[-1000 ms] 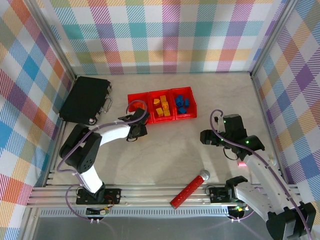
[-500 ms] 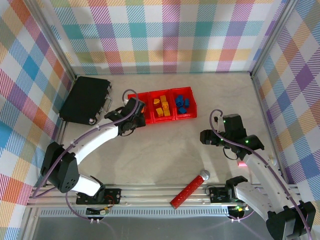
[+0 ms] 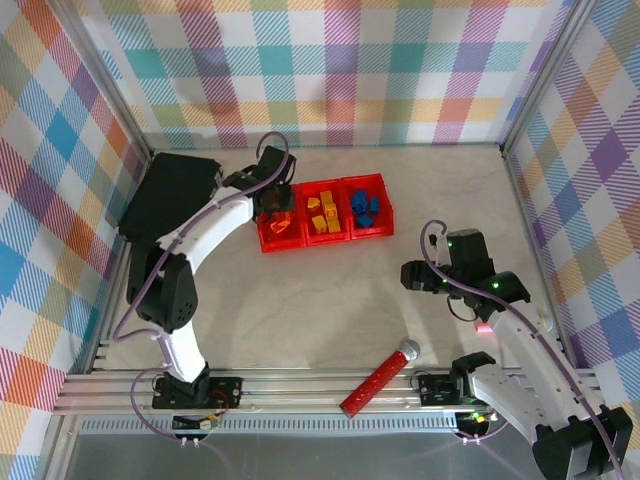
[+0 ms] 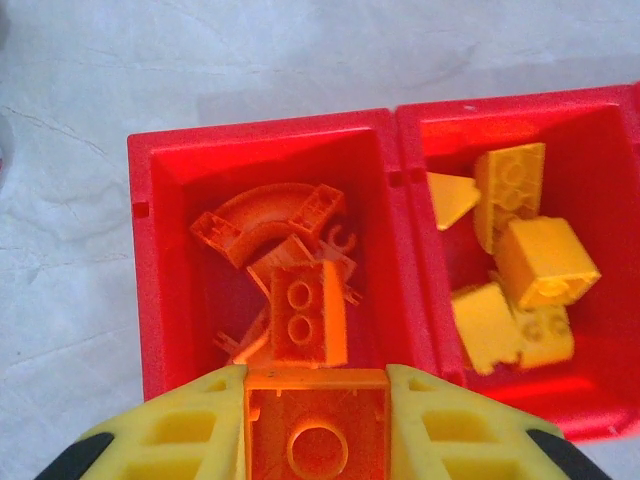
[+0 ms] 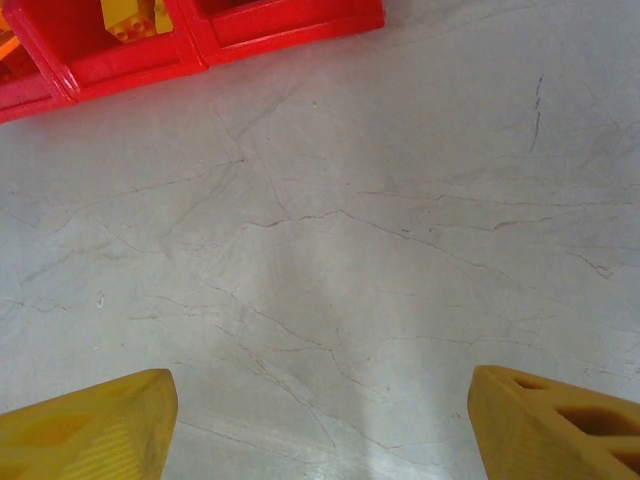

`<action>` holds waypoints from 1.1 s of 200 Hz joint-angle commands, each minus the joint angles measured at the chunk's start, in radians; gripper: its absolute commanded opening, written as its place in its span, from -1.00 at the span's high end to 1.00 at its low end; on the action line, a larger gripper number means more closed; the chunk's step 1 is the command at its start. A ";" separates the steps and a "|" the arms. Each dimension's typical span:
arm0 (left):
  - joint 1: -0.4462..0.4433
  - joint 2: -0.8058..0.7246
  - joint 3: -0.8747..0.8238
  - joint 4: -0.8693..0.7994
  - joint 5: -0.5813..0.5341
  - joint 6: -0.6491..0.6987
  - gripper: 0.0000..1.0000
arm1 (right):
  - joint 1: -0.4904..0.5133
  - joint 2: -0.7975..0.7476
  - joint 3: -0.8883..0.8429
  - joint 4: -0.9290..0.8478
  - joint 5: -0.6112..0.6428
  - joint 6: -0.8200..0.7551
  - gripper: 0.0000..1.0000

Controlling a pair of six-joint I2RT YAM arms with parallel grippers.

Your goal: Sort the legos into containers by color

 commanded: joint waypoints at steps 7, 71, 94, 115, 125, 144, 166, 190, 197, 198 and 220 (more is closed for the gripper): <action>0.033 0.065 0.075 -0.036 0.034 0.034 0.56 | -0.006 -0.006 0.021 -0.021 0.006 0.000 -0.54; 0.070 0.182 0.118 -0.010 0.071 0.020 0.52 | -0.006 -0.006 0.037 -0.041 0.006 -0.003 -0.54; 0.078 0.196 0.116 0.002 0.071 0.019 0.45 | -0.006 -0.005 0.042 -0.044 0.005 -0.004 -0.54; 0.086 0.203 0.120 0.009 0.074 0.025 0.25 | -0.006 -0.003 0.045 -0.046 0.005 -0.004 -0.54; 0.091 0.209 0.128 0.006 0.083 0.033 0.12 | -0.007 -0.002 0.047 -0.047 0.005 -0.004 -0.54; 0.099 0.216 0.145 -0.010 0.087 0.034 -0.13 | -0.005 -0.002 0.051 -0.051 0.008 -0.006 -0.54; 0.103 0.202 0.140 -0.004 0.095 0.039 -0.32 | -0.006 -0.001 0.056 -0.053 0.013 -0.009 -0.55; 0.104 0.152 0.125 0.003 0.130 0.053 -0.46 | -0.007 0.003 0.065 -0.054 0.021 -0.011 -0.56; 0.104 0.128 0.112 0.009 0.133 0.053 -0.50 | -0.006 0.006 0.066 -0.054 0.024 -0.012 -0.56; 0.104 0.124 0.111 0.009 0.133 0.053 -0.50 | -0.006 0.006 0.066 -0.053 0.025 -0.012 -0.56; 0.104 0.014 0.049 0.044 0.139 0.057 -0.73 | -0.007 0.019 0.075 -0.044 0.036 -0.012 -0.65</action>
